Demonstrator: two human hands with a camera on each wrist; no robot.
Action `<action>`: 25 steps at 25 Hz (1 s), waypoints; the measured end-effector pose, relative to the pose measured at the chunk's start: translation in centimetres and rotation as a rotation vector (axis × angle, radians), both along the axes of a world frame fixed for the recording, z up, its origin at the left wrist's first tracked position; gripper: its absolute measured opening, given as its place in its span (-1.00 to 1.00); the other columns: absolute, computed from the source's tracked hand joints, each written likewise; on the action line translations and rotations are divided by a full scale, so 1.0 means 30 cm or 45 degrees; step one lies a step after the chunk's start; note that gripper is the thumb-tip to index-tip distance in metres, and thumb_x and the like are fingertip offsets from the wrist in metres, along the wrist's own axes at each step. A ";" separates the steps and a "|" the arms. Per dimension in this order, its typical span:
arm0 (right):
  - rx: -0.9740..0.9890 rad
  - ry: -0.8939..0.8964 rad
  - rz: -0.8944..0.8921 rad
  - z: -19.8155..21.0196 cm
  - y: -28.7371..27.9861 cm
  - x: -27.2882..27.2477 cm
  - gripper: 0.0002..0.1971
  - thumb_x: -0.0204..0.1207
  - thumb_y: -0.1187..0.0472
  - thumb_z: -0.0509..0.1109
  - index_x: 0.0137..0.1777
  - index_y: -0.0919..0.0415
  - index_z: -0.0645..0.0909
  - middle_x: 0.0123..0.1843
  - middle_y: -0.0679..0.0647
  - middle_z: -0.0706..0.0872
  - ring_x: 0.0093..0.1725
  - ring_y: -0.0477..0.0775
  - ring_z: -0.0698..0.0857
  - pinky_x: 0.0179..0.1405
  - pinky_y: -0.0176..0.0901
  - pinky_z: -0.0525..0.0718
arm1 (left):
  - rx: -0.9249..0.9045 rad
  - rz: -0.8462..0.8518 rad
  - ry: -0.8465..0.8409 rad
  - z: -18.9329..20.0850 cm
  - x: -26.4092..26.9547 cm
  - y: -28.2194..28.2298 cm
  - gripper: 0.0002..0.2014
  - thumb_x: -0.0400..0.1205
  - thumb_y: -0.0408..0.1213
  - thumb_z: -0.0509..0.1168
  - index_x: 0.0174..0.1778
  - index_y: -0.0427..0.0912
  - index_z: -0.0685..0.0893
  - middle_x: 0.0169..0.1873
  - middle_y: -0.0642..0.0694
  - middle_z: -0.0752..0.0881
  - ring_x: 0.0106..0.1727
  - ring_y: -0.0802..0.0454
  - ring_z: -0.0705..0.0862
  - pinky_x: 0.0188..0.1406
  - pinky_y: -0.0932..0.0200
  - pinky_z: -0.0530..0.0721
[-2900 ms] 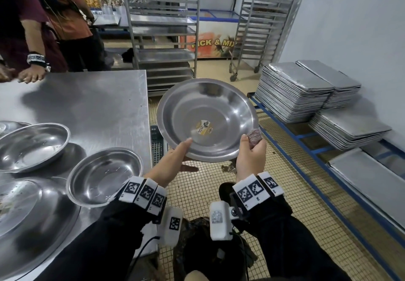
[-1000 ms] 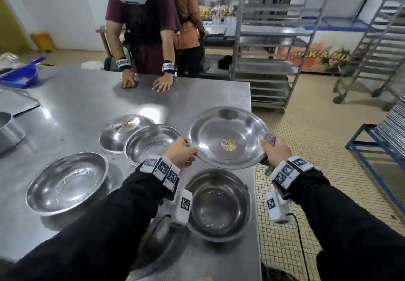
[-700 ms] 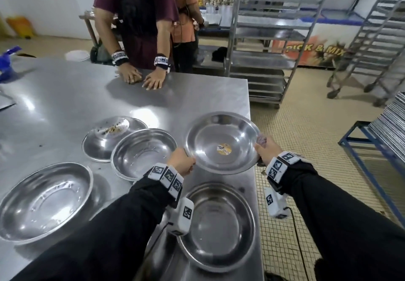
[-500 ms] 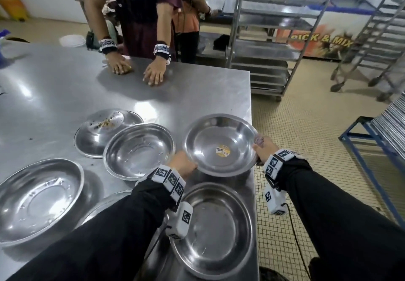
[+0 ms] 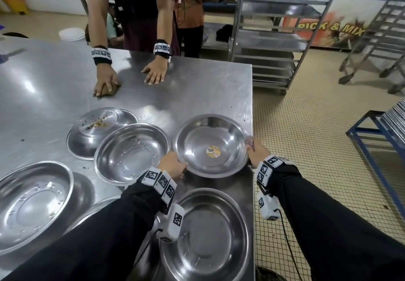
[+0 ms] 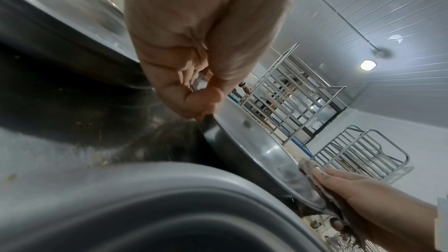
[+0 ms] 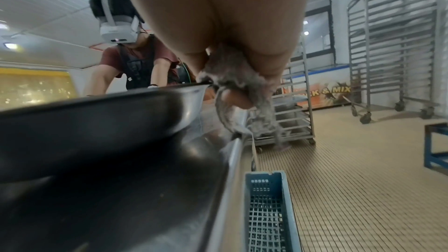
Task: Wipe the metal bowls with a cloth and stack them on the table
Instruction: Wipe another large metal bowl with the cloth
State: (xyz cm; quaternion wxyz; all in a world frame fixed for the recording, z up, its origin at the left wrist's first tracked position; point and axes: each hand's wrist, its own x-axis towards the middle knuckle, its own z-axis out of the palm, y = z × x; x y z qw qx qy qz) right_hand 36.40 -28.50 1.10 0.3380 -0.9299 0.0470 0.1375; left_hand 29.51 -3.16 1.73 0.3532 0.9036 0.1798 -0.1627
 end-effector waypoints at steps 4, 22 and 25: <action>-0.088 -0.203 -0.030 0.002 -0.027 -0.011 -0.61 0.74 0.11 0.04 0.51 0.16 0.36 0.24 0.30 0.48 -0.05 0.08 0.53 -0.04 -0.15 0.52 | -0.030 0.044 -0.022 -0.004 -0.016 0.005 -0.79 0.68 -0.24 0.33 0.14 -0.28 0.56 -0.13 -0.19 0.77 -0.23 -0.04 0.73 0.01 0.01 0.71; 0.307 -0.278 0.592 0.347 0.801 -0.109 -0.67 0.72 0.09 0.14 0.16 0.31 0.62 -0.02 0.17 0.73 -0.08 0.17 0.71 -0.25 -0.18 0.58 | 0.182 0.269 -0.133 0.289 -0.251 0.704 -0.65 0.71 -0.09 0.24 0.29 -0.27 0.57 0.10 -0.21 0.70 -0.09 -0.05 0.64 -0.15 0.17 0.58; 0.063 -0.281 0.663 0.310 0.990 -0.029 -0.62 0.72 0.13 0.08 -0.14 0.30 0.65 -0.18 0.20 0.69 -0.10 0.20 0.64 -0.27 -0.13 0.46 | 0.254 0.257 -0.029 0.247 -0.210 0.907 -0.59 0.73 -0.04 0.18 0.31 -0.30 0.58 0.07 -0.21 0.67 -0.03 -0.03 0.57 -0.14 0.20 0.50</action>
